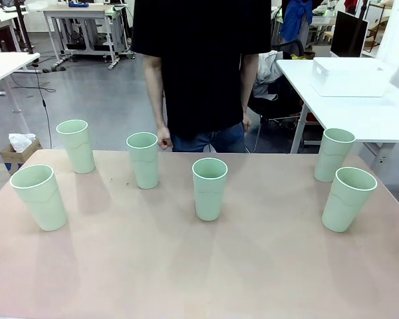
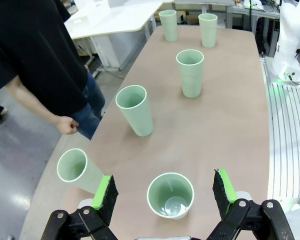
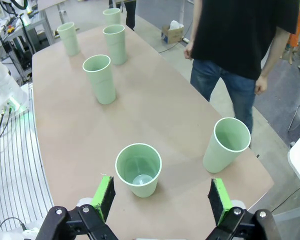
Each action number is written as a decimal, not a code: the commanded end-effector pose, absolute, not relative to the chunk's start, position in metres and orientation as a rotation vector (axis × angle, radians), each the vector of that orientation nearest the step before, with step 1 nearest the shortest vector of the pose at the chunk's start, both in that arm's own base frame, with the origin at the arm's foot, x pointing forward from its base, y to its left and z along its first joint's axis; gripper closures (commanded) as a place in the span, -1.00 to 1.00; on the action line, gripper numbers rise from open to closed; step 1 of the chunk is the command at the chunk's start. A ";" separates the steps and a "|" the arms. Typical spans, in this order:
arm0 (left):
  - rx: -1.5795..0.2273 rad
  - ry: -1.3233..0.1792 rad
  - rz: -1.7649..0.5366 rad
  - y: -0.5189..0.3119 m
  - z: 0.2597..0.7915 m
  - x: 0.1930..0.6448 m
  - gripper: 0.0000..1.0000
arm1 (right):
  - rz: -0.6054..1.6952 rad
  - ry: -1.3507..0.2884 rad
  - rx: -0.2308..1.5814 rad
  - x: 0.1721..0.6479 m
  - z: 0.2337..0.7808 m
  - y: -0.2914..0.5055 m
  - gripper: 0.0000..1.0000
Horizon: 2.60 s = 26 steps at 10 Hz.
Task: Stack the cups and store them in the basket.
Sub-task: Pick up two Reusable plastic cups , one in each hand.
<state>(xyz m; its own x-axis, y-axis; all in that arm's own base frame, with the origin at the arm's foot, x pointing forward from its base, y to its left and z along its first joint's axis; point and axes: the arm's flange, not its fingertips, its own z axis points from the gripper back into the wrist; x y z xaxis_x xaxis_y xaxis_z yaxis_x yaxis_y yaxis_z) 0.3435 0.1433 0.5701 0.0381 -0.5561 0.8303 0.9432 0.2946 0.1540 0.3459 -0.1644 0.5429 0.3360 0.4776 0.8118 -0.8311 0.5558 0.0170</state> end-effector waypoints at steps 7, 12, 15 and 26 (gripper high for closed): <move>-0.519 -0.976 -1.239 0.143 0.572 0.344 -1.00 | 0.906 -0.891 0.488 0.348 0.544 -0.165 -1.00; -0.519 -0.976 -1.239 0.143 0.572 0.344 -1.00 | 0.906 -0.891 0.488 0.348 0.544 -0.165 -1.00; -0.519 -0.976 -1.239 0.143 0.572 0.344 -1.00 | 0.906 -0.891 0.488 0.348 0.544 -0.165 -1.00; -0.490 -0.904 -1.270 0.155 0.569 0.366 -1.00 | 0.928 -0.824 0.545 0.377 0.541 -0.170 -1.00</move>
